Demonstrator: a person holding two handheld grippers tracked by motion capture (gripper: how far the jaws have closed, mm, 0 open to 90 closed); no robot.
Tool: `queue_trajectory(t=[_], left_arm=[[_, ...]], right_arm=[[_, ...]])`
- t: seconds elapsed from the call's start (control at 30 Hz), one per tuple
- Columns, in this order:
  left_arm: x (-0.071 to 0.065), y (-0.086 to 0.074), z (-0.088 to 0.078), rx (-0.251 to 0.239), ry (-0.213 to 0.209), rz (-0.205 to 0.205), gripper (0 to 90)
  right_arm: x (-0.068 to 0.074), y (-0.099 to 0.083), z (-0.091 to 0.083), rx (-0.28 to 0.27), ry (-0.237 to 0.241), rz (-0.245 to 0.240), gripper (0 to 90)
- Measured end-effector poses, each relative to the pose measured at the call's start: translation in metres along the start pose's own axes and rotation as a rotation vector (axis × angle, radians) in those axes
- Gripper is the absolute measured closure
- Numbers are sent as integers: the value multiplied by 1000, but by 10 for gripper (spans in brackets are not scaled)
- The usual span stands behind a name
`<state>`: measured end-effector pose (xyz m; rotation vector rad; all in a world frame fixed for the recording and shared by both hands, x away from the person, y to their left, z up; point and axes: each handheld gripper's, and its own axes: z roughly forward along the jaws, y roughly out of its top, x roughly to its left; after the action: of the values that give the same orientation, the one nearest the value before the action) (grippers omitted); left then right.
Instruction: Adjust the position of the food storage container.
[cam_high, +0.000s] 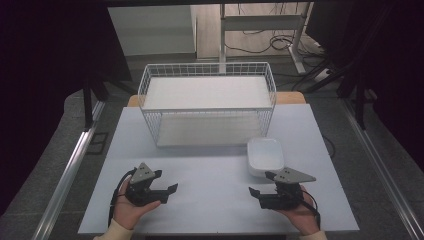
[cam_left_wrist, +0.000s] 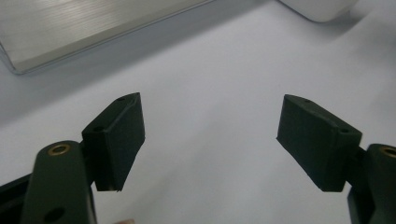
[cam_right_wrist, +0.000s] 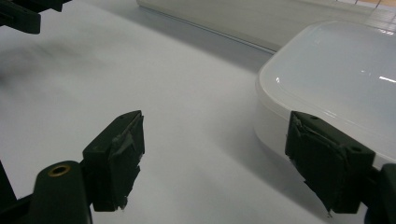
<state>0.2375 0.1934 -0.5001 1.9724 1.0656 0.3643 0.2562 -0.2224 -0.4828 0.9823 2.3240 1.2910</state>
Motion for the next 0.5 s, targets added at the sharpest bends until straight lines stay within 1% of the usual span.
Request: queue_trajectory(t=[0.03,0.1,0.13,0.2,0.3,0.4,0.5], left_arm=[[0,0,0,1,-1,1,226],[2,1,-2,-5,11,6,226],[4,2,-4,-13,16,2,226],[8,1,-8,-27,17,-20,227],[13,0,-10,-27,18,-38,229],[13,-1,-9,-21,15,-42,231],[10,-1,-7,-16,6,-33,232]], right_arm=[[0,-1,0,-2,3,-1,189],[1,-1,0,-2,-3,-7,186],[1,-2,0,-3,-1,-7,184],[2,-1,-1,-8,4,-8,184],[2,-1,-1,-10,7,-2,184],[3,0,0,-8,11,6,189],[3,1,-1,0,17,15,209]])
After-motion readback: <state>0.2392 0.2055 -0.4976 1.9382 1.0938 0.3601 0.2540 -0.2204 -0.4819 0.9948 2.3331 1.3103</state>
